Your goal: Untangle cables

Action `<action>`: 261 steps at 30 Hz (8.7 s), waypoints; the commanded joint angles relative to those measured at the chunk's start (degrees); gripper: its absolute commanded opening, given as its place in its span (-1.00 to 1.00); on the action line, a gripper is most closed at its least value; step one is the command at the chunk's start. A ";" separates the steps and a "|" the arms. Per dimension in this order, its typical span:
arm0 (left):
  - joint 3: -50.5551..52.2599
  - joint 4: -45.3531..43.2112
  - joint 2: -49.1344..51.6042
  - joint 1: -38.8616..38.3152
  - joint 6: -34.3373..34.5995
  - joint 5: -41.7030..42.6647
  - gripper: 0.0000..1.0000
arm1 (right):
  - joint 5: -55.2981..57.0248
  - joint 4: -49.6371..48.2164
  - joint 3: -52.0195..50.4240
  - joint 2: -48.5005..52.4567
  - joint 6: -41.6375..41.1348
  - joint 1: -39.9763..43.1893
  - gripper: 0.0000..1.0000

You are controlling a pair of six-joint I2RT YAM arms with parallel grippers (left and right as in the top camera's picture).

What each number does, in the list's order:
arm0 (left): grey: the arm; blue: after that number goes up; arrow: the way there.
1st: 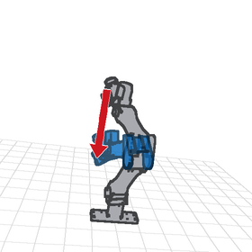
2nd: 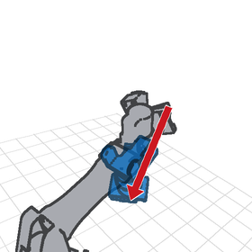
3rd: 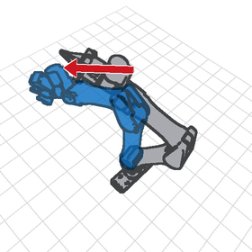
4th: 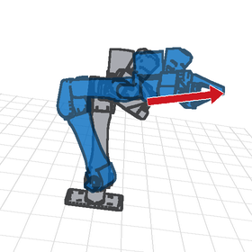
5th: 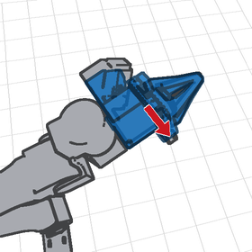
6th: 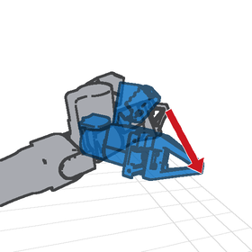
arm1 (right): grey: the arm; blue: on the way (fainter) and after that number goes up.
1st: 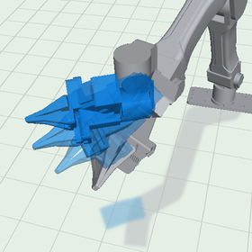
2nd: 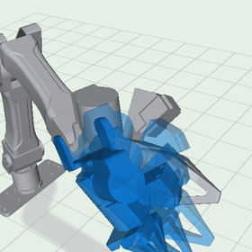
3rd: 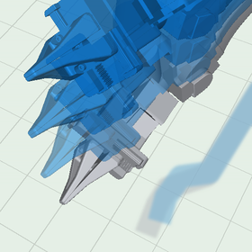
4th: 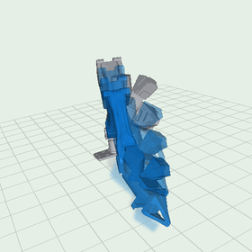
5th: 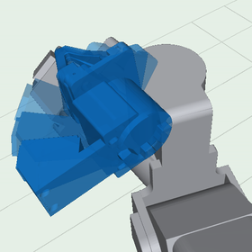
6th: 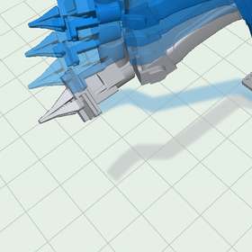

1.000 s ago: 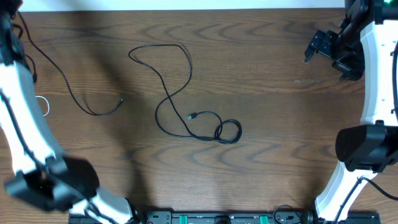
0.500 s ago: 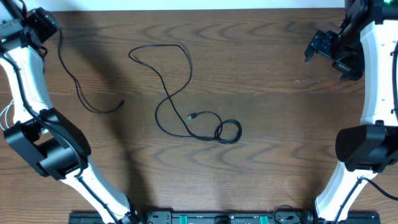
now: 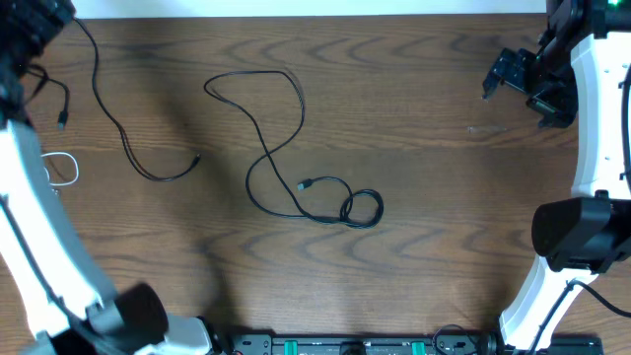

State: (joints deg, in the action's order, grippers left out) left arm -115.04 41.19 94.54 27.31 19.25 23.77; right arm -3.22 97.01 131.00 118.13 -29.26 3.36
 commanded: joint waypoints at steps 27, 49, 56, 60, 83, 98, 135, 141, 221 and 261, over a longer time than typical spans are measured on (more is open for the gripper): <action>9.35 18.51 29.09 -2.54 -0.74 -27.08 0.86 | 0.28 0.09 -0.22 -0.50 0.63 -0.35 0.98; 9.35 14.05 37.09 0.48 -5.55 -18.62 0.26 | 0.28 0.09 -0.22 -0.50 0.63 -0.39 0.99; 9.64 13.88 37.62 0.55 -5.73 -18.82 -0.34 | 0.26 0.09 -0.22 -0.50 0.63 -0.39 0.99; 8.20 13.29 37.51 0.55 -5.73 -18.82 -0.85 | 0.28 0.09 -0.22 -0.50 0.63 -0.35 0.99; -10.73 -0.17 34.36 -0.22 -12.76 -22.38 0.96 | 0.26 0.09 -0.22 -0.50 0.63 -0.35 0.99; -10.75 10.86 34.53 -1.64 -12.41 -8.37 0.97 | 0.28 0.09 -0.22 -0.50 0.63 -0.35 0.99; 19.76 2.43 34.71 -6.86 12.76 -20.44 -0.38 | 0.26 0.09 -0.22 -0.50 0.63 -0.35 0.99; 17.81 -3.96 34.67 -6.80 8.20 -19.93 -0.86 | 0.28 0.09 -0.22 -0.50 0.63 -0.35 0.98; -2.58 55.58 -4.66 -44.87 -1.60 -8.35 0.97 | 0.28 0.09 -0.22 -0.50 0.63 -0.35 0.99; 34.82 22.91 -4.52 -47.50 -0.74 -14.40 0.97 | 0.26 0.09 -0.22 -0.50 0.63 -0.35 0.99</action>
State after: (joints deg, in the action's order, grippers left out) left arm -80.97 64.53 90.15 -20.05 18.20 10.13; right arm -3.22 97.01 131.00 118.13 -29.26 3.36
